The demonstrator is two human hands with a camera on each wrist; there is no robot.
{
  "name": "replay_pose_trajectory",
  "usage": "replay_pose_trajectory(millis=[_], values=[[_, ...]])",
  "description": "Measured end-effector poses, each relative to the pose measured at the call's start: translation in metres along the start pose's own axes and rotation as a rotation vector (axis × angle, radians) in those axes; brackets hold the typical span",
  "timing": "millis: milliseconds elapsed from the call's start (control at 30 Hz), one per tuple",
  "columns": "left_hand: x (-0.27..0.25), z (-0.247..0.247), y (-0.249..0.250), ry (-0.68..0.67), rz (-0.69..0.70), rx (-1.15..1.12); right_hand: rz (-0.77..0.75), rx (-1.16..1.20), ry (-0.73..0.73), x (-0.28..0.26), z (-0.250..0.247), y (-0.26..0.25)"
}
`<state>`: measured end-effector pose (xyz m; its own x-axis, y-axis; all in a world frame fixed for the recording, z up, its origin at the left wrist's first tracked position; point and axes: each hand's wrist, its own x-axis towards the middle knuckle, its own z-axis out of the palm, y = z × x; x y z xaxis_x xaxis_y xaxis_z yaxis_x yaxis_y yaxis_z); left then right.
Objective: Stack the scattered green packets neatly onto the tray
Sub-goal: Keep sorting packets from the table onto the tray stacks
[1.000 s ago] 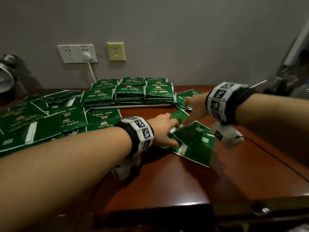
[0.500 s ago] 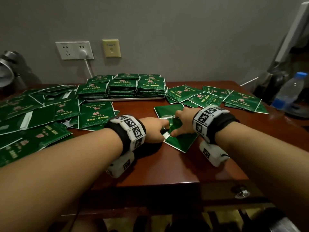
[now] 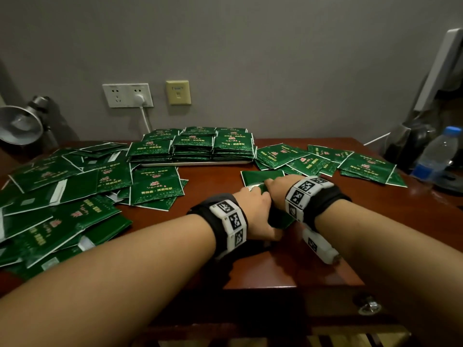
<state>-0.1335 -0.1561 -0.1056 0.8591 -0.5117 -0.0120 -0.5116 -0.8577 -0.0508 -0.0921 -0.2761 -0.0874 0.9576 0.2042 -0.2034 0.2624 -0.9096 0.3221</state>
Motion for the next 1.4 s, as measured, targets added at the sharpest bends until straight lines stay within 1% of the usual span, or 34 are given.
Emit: replay_pose_trajectory(millis=[67, 167, 300, 367, 400, 467, 567, 600, 667, 767, 867, 1000, 1067, 1200, 1233, 1333, 1400], values=[[-0.003, -0.008, -0.005, 0.021, 0.017, -0.035, -0.005, 0.018, 0.001, -0.001, -0.002, 0.003], [-0.007, -0.02, -0.019, -0.002, -0.008, -0.106, 0.009, 0.052, 0.026, -0.003, -0.007, 0.008], [-0.018, -0.024, -0.043, -0.045, -0.012, -0.137, 0.044, 0.257, 0.07, 0.0, -0.012, 0.011], [-0.026, -0.026, -0.052, -0.066, -0.038, -0.178, 0.07, 0.323, 0.06, 0.003, -0.017, 0.009], [-0.029, -0.027, -0.054, -0.087, -0.048, -0.198, 0.081, 0.327, 0.035, 0.003, -0.021, 0.006], [-0.033, -0.029, -0.053, -0.165, -0.025, -0.189, 0.091, 0.323, 0.006, 0.005, -0.028, 0.0], [-0.033, -0.026, -0.046, -0.28, -0.01, -0.042, 0.094, 0.287, -0.012, 0.007, -0.031, -0.009], [-0.032, -0.022, -0.044, -0.281, -0.019, -0.007, 0.105, 0.272, -0.015, 0.008, -0.03, -0.01], [-0.031, -0.015, -0.042, -0.24, -0.03, 0.001, 0.137, 0.263, 0.007, 0.01, -0.027, -0.01], [-0.031, -0.012, -0.041, -0.198, -0.022, 0.028, 0.204, 0.338, 0.073, 0.011, -0.023, -0.009], [-0.031, -0.013, -0.04, -0.208, 0.006, 0.074, 0.17, 0.436, 0.069, 0.012, -0.025, -0.01], [-0.031, -0.013, -0.037, -0.266, 0.014, 0.045, 0.097, 0.53, 0.079, 0.01, -0.038, -0.012], [-0.031, -0.011, -0.038, -0.285, 0.012, 0.033, 0.079, 0.535, 0.05, 0.008, -0.041, -0.013], [-0.032, -0.01, -0.039, -0.263, -0.02, 0.045, 0.085, 0.572, -0.085, 0.009, -0.039, -0.016], [-0.032, -0.01, -0.039, -0.266, -0.023, 0.044, 0.082, 0.56, -0.071, 0.011, -0.038, -0.017], [-0.031, -0.011, -0.041, -0.286, -0.003, 0.013, 0.085, 0.477, 0.058, 0.018, -0.033, -0.022], [-0.031, -0.013, -0.043, -0.286, 0.003, 0.009, 0.087, 0.413, 0.054, 0.023, -0.03, -0.026]])
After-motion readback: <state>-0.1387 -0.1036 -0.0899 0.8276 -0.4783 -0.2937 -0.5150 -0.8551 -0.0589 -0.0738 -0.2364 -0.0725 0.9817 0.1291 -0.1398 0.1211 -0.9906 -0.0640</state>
